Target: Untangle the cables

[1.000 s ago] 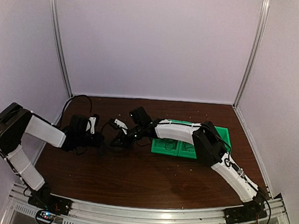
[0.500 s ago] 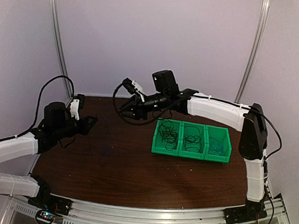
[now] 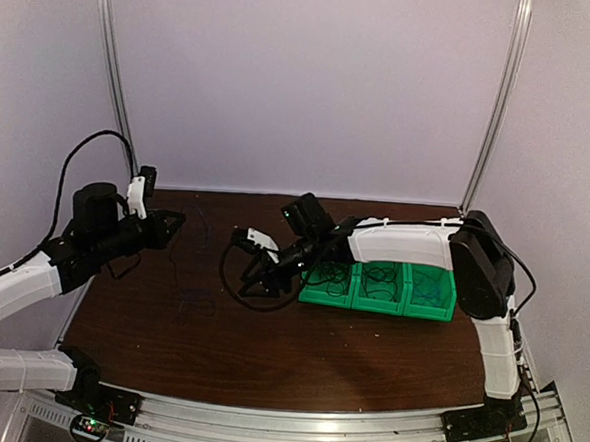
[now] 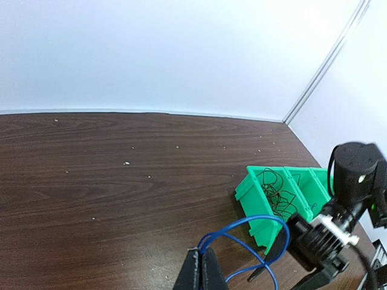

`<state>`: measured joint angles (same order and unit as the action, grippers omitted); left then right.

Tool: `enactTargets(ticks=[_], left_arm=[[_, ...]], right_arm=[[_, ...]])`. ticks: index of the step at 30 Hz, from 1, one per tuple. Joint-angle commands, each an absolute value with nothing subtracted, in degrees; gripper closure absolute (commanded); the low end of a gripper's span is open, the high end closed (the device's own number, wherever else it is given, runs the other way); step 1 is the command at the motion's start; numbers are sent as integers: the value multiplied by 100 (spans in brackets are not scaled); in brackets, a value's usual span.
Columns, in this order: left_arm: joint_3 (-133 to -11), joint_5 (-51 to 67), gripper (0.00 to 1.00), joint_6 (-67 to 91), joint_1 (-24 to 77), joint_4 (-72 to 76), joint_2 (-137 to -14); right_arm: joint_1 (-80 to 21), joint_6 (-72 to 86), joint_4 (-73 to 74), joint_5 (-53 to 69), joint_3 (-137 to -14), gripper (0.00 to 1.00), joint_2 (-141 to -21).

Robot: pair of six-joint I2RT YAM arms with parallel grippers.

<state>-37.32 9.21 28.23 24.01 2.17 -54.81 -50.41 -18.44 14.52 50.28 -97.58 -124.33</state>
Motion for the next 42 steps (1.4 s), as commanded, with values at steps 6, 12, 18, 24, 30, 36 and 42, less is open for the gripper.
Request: enactTargets(ticks=[6, 12, 18, 24, 30, 36, 42], left_arm=[[-4640, 975, 100, 3445, 2426, 213, -5265], [-5769, 1376, 100, 3539, 2435, 102, -5482], [-6474, 1448, 100, 3736, 2439, 97, -5656], [-6990, 1595, 100, 3816, 2443, 122, -5859], [-7618, 1803, 100, 3960, 2443, 200, -6138], [-7892, 1838, 100, 4066, 2452, 233, -6242], [-7800, 1759, 100, 4113, 2452, 236, -6178]], right_arm=[[-5231, -1083, 690, 5199, -9605, 47, -12880], [-5229, -908, 261, 5318, -9751, 37, -12768], [-5239, -1285, 705, 5042, -10153, 37, -12697], [-5232, -951, 713, 4976, -10440, 35, -12587], [-5238, -613, 490, 5113, -10686, 34, -12875], [-5214, -145, 358, 4983, -11174, 40, -13260], [-5093, 197, 184, 4775, -11204, 90, -13312]])
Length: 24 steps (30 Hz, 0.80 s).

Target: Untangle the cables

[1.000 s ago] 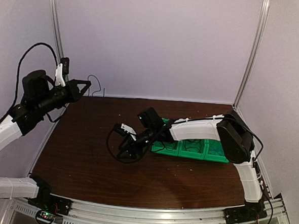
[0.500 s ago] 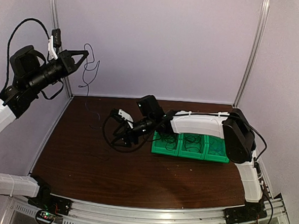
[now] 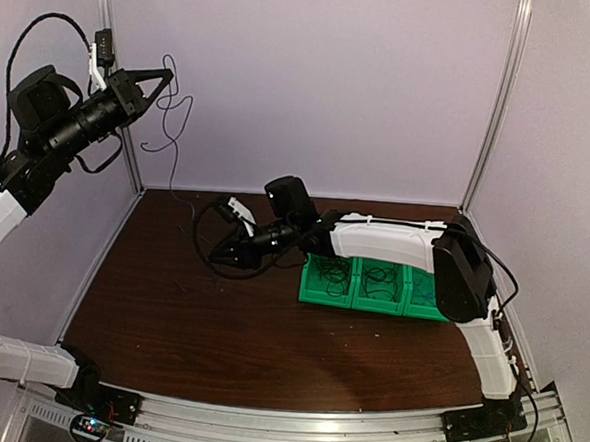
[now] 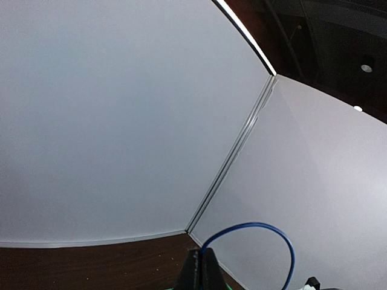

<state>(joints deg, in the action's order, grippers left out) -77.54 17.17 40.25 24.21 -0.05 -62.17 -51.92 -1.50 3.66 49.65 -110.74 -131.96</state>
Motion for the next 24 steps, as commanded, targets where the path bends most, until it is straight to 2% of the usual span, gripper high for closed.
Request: enactTargets(ticks=[1, 2, 13, 24], left_arm=[[-7773, 1727, 100, 4111, 2448, 237, -6168], [-7737, 1702, 100, 4111, 2452, 237, -6155], [-6718, 1627, 100, 4160, 2495, 737, -6551], [-7944, 1565, 100, 3701, 3738, 1369, -9018]], right_arm=[[-5055, 198, 192, 4772, -11164, 97, -13278], [-5012, 207, 200, 4771, -11105, 100, -13216], [-4138, -491, 964, 5174, -9763, 100, -11049], [-3025, -1081, 1900, 4754, -8816, 100, -9535]])
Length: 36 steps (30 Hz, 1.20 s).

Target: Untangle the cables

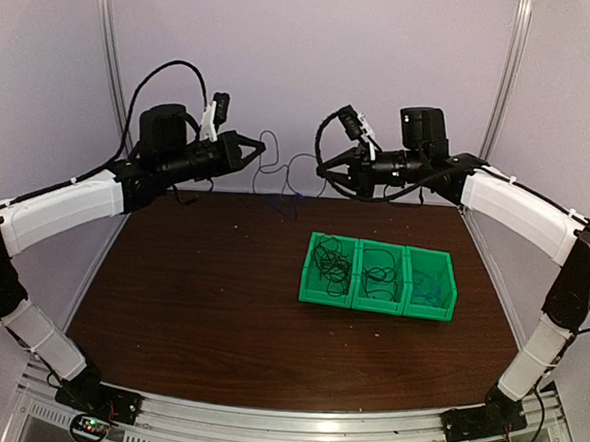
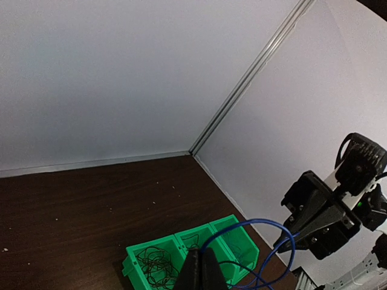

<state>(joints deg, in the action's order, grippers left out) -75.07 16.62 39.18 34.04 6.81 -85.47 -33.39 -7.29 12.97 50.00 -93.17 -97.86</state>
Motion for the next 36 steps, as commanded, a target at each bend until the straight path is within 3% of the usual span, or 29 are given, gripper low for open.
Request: enactTargets(ticks=[1, 11, 26, 36], left_arm=[[-7987, 1528, 100, 3721, 3829, 1519, -9203], [-8840, 1436, 100, 4344, 4632, 2805, -11327], [-11399, 1358, 100, 5248, 5144, 2760, -13833], [-11860, 624, 100, 5775, 5420, 2208, -14538]], right_arm=[[-2918, -1147, 1959, 4714, -8709, 100, -9428], [-2184, -1688, 2504, 4001, -7730, 100, -8692], [-1598, -1713, 2486, 3408, -6912, 100, -8587], [-1382, -1941, 2347, 3173, -6491, 100, -8731]])
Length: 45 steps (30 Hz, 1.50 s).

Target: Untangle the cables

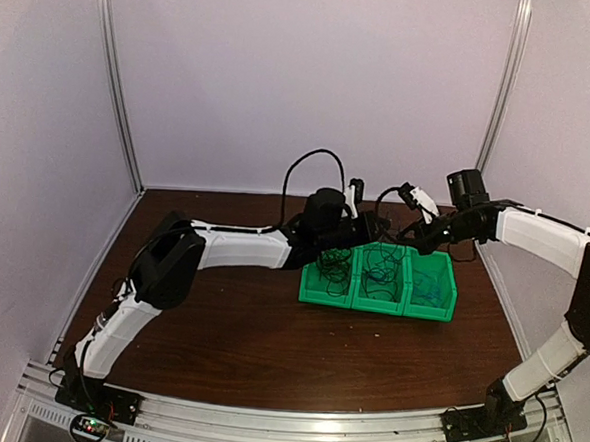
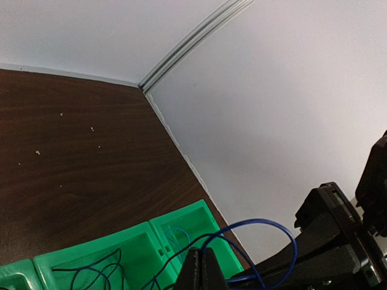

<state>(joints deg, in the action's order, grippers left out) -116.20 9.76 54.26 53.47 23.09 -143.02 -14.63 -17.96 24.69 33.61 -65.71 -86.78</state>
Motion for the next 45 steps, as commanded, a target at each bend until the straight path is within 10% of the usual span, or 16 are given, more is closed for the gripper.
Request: enactTargets(ticks=[1, 15, 30, 45], left_arm=[[-11871, 641, 100, 5817, 5433, 2202, -14586], [-11091, 527, 100, 5549, 5454, 1741, -14025], [-9973, 720, 49, 5409, 5354, 1903, -12878], [-8535, 526, 46, 4862, 5163, 2030, -11704]], right_arm=[[-1376, -1960, 2347, 3159, -6480, 100, -8784], [-1344, -1998, 2004, 3162, -6396, 100, -9552], [-1344, -1849, 2076, 3218, -6674, 100, -10119], [-1351, -2318, 3020, 3018, -7127, 59, -9130]])
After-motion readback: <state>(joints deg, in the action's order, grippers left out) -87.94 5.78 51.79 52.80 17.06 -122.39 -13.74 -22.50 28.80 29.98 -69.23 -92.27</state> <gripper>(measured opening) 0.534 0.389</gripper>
